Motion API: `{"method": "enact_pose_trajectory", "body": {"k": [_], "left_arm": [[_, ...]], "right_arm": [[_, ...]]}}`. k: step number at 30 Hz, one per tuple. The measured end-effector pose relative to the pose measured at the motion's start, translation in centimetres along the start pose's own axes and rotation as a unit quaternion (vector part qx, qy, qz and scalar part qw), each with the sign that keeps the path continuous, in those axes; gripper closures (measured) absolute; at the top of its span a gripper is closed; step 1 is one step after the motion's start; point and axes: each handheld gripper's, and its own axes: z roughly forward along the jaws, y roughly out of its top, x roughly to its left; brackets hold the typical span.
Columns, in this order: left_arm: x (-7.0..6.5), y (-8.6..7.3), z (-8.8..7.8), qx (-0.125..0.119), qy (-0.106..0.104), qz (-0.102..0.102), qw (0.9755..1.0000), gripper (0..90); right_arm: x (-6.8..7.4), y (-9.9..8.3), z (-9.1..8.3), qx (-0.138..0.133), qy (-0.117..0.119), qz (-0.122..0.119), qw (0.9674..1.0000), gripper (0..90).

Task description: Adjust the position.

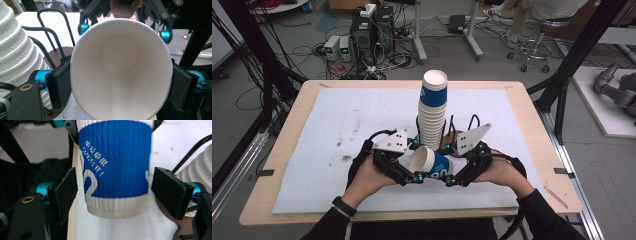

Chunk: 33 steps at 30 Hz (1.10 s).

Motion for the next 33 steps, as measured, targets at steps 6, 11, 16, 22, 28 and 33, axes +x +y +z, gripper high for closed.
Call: {"method": "enact_pose_trajectory", "body": {"k": [6, 11, 16, 22, 28, 33], "left_arm": [[-0.1, 0.1, -0.1, -0.001, 0.001, 0.000, 1.0000, 19.7], [-0.1, 0.1, -0.2, -0.029, 0.009, -0.004, 0.9995, 16.2], [0.3, -0.3, -0.6, -0.079, 0.011, -0.037, 0.9962, 10.4], [0.9, -0.8, -0.7, -0.124, -0.016, -0.078, 0.9891, 9.3], [0.7, -0.8, -0.3, -0.125, -0.029, -0.074, 0.9889, 16.4], [0.7, -0.6, -0.5, -0.117, -0.028, -0.068, 0.9905, 19.2]], "right_arm": [[0.0, -0.1, 1.4, 0.014, 0.001, -0.002, 0.9999, 29.4], [-0.3, -0.3, 1.2, -0.012, 0.010, 0.005, 0.9999, 29.5], [-0.7, -0.7, 0.6, -0.058, 0.016, 0.019, 0.9980, 29.6], [-0.8, -1.0, 0.4, -0.091, 0.019, 0.034, 0.9951, 29.6], [-0.5, -0.8, 0.9, -0.098, 0.016, 0.028, 0.9947, 29.6], [-0.5, -0.8, 1.0, -0.099, 0.022, 0.030, 0.9944, 29.5]]}}
